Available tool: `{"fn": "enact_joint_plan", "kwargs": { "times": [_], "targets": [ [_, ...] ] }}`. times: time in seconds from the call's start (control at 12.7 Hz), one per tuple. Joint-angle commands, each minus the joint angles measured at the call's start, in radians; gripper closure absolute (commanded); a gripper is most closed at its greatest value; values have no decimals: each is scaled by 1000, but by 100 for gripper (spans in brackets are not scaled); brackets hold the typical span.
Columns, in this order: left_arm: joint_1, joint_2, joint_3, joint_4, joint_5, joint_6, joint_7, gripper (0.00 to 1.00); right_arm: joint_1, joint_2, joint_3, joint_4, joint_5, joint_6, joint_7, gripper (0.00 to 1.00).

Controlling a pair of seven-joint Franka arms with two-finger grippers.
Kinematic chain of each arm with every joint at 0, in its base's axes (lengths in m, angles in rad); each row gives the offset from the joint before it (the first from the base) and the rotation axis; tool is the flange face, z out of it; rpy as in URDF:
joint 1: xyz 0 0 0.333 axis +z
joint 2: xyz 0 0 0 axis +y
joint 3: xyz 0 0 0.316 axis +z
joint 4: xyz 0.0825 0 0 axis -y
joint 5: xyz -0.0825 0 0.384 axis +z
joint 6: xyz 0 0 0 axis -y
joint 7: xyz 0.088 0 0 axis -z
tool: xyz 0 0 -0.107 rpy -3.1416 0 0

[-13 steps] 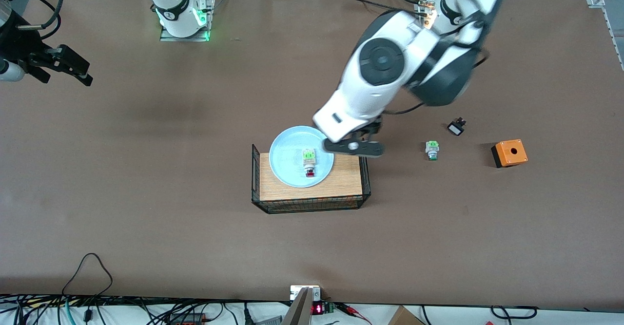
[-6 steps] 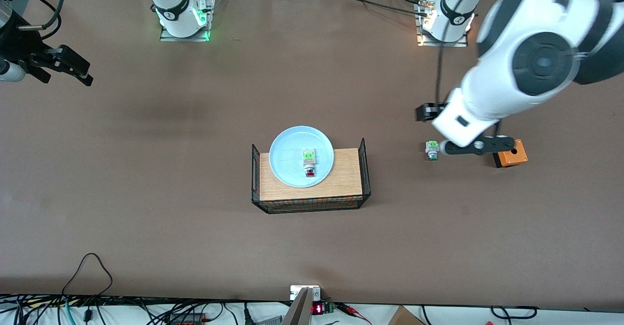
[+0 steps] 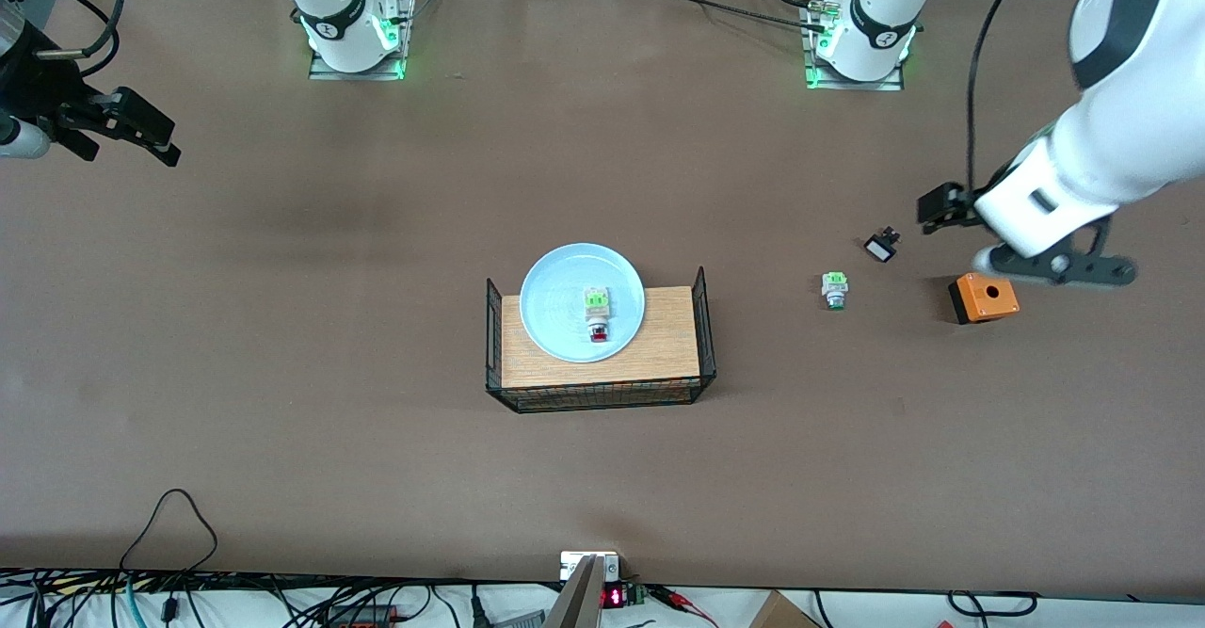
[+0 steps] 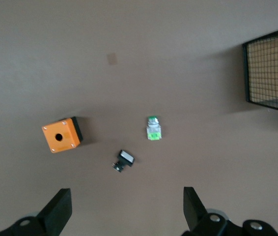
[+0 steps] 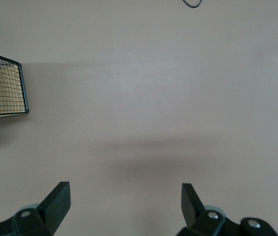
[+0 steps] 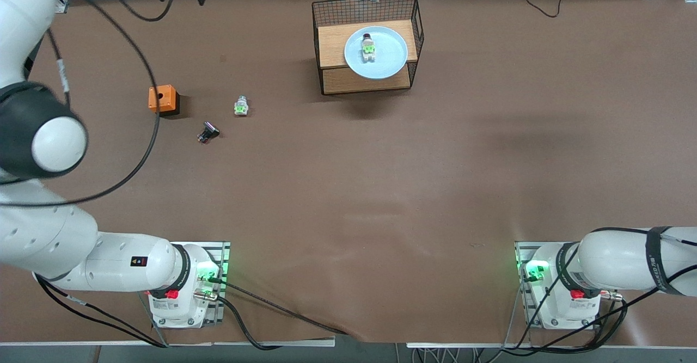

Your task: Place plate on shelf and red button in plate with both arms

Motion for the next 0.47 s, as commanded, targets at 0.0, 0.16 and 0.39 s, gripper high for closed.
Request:
{"fn": "enact_joint_plan", "kwargs": {
  "times": [0.0,0.16,0.39],
  "targets": [
    [21,-162,55,-220,-3,128,31,0,-5,-23,2,-21,19,0,-17,0],
    [-13,-183,92,-236,-6,117,31,0,-5,-23,2,-21,19,0,-17,0],
    [-7,-173,92,-226,-9,116,137,0,-5,-23,2,-21,19,0,-17,0]
  ]
}}
